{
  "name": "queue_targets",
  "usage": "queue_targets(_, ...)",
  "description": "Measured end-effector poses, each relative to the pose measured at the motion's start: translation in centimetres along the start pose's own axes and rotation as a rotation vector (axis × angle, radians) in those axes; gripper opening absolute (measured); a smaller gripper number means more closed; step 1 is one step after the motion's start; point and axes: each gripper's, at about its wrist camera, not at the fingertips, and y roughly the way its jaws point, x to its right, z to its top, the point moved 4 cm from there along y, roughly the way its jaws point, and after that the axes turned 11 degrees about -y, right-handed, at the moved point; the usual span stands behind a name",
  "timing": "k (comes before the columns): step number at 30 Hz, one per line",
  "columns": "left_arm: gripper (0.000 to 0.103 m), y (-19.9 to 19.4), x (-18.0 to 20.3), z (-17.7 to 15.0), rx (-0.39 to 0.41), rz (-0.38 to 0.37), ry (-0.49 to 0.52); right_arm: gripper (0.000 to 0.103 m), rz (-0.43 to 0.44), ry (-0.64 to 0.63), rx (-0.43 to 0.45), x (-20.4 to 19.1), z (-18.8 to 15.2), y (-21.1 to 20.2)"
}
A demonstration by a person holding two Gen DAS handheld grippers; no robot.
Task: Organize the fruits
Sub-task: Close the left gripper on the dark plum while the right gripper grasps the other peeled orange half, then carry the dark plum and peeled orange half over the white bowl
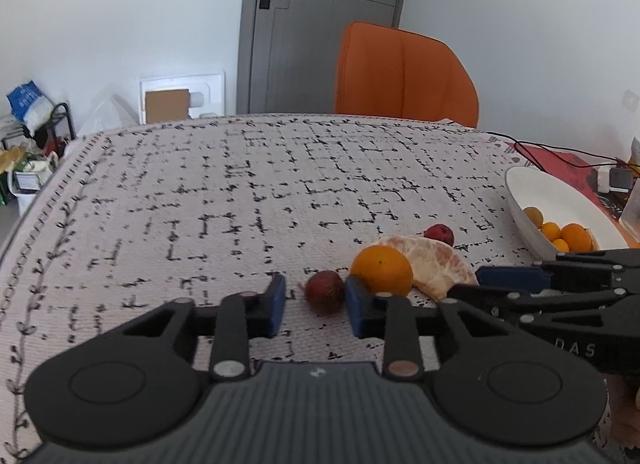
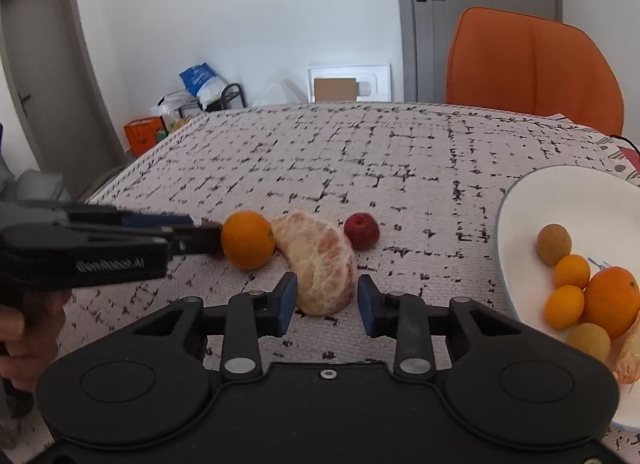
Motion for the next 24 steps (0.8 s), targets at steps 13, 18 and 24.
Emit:
queue_targets(13,0.019,-1.7,-0.6,-0.3,0.018,-0.021,-0.014,0.058,-0.016,-0.028,0.033,-0.5,0.2,1.0)
queue_targets(18,0.019,-2.6,-0.9,-0.3,0.034,-0.018,-0.029,0.054,-0.022,-0.032,0.032,-0.6,0.3,1.6)
queue_targets(24,0.019,-3.9,-1.1,-0.2,0.051,-0.028,-0.040,0.036,-0.030,-0.046,0.011,-1.1,0.7,1.6)
